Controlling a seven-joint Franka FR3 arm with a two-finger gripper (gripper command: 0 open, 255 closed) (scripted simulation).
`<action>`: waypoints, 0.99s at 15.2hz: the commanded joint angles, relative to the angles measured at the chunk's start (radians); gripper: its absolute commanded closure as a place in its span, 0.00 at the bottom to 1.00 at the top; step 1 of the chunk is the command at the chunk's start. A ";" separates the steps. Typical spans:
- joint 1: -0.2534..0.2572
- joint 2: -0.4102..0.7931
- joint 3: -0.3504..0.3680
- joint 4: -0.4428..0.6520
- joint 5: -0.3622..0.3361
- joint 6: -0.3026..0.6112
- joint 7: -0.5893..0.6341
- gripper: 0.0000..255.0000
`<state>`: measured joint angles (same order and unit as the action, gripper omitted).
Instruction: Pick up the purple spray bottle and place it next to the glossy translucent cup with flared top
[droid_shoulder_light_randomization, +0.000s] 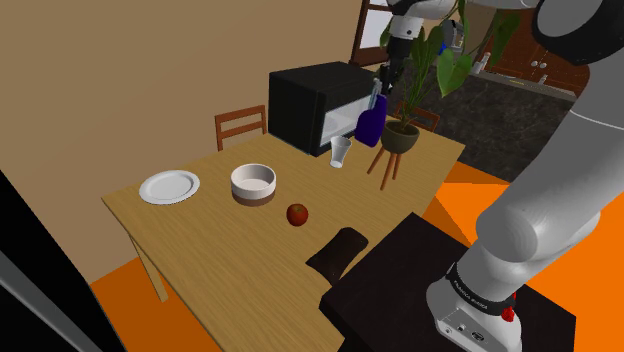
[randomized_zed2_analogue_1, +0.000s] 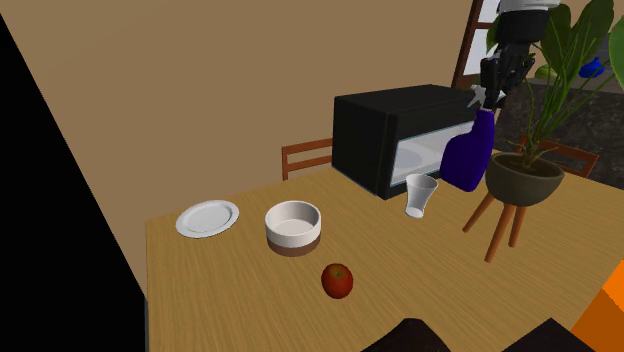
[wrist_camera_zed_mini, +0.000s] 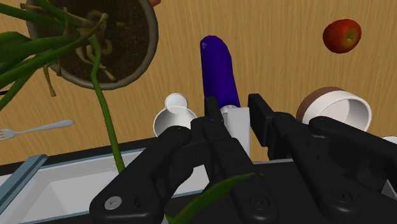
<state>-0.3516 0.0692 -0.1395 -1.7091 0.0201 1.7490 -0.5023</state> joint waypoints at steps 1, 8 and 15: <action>-0.002 0.002 -0.001 -0.028 0.000 0.028 -0.001 1.00; -0.002 0.011 -0.001 -0.112 0.002 0.120 -0.003 1.00; -0.003 0.029 0.000 -0.184 0.005 0.210 -0.006 1.00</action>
<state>-0.3534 0.0977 -0.1386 -1.8801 0.0253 1.9477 -0.5089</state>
